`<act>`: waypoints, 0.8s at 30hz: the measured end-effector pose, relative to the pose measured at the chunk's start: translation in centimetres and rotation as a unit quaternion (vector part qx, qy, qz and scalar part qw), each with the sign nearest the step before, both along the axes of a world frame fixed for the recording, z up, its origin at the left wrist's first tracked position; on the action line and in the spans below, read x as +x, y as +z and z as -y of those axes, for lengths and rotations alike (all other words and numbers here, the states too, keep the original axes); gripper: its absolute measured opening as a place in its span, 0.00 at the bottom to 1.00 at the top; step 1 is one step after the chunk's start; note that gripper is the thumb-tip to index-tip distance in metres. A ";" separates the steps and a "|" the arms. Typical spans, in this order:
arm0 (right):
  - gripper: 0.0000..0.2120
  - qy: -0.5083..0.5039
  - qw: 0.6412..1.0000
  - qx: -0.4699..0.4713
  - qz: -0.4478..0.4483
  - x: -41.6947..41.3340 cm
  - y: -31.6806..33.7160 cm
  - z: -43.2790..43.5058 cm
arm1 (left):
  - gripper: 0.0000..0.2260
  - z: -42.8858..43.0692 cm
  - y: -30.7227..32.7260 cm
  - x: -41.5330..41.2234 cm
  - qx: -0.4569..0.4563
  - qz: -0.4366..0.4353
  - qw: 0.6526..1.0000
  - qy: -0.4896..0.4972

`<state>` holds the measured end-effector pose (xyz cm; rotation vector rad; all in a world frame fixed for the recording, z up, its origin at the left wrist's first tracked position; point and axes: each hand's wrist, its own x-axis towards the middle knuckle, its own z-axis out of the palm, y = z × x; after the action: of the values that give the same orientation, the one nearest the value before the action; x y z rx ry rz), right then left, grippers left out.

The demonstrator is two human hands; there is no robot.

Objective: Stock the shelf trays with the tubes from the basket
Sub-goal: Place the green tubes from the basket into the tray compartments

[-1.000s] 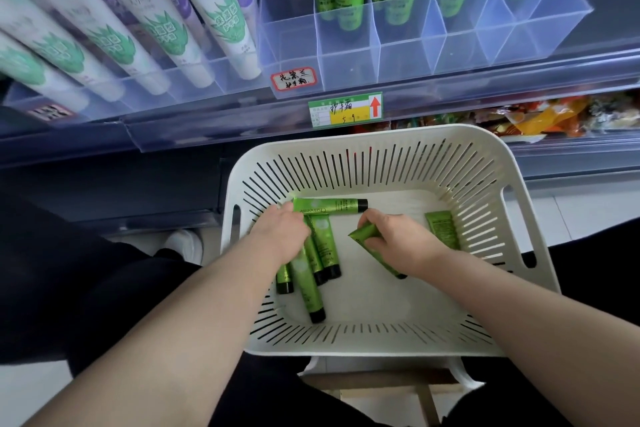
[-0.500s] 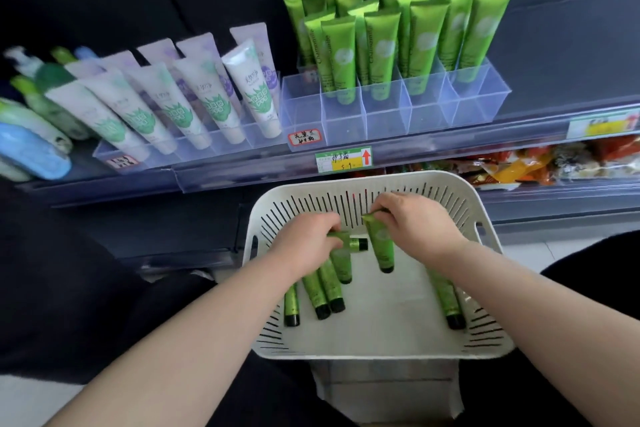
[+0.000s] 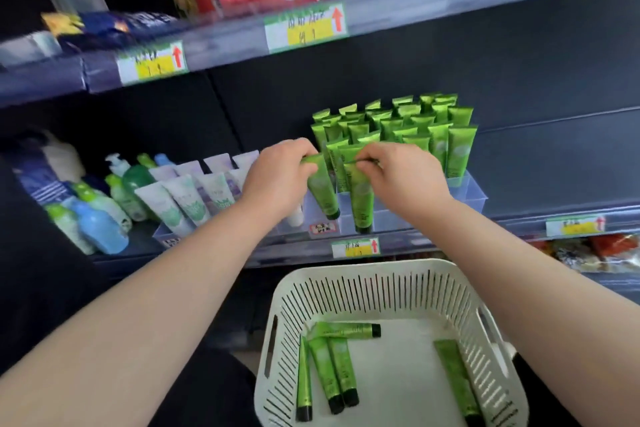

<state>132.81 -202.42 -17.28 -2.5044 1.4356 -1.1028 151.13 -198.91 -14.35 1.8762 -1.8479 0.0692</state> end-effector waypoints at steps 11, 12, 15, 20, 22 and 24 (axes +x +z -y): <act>0.10 -0.008 1.000 -0.019 0.004 1.7 0.6 4.3 | 0.10 8.8 -0.3 1.8 -0.018 0.100 0.994 0.045; 0.10 -0.005 1.000 -0.020 0.001 1.7 0.4 4.6 | 0.10 9.7 -0.7 1.9 -0.001 0.122 0.992 0.042; 0.10 0.002 0.999 -0.041 0.001 1.7 0.2 5.4 | 0.11 12.2 -1.8 2.5 0.053 0.152 0.986 0.043; 0.08 0.020 0.992 -0.116 0.042 2.1 -0.5 6.8 | 0.14 14.5 -2.8 2.9 0.119 0.185 0.974 0.060; 0.08 0.013 0.991 -0.123 0.041 2.3 -0.7 7.2 | 0.16 14.6 -3.1 3.1 0.109 0.182 0.975 0.058; 0.08 0.005 0.991 -0.127 0.032 2.8 -0.8 7.4 | 0.19 14.2 -3.0 3.1 0.087 0.171 0.980 0.053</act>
<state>135.59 -209.77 -18.04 -2.6062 1.3421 -1.4337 154.22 -213.10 -17.40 2.1963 -2.0289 0.2917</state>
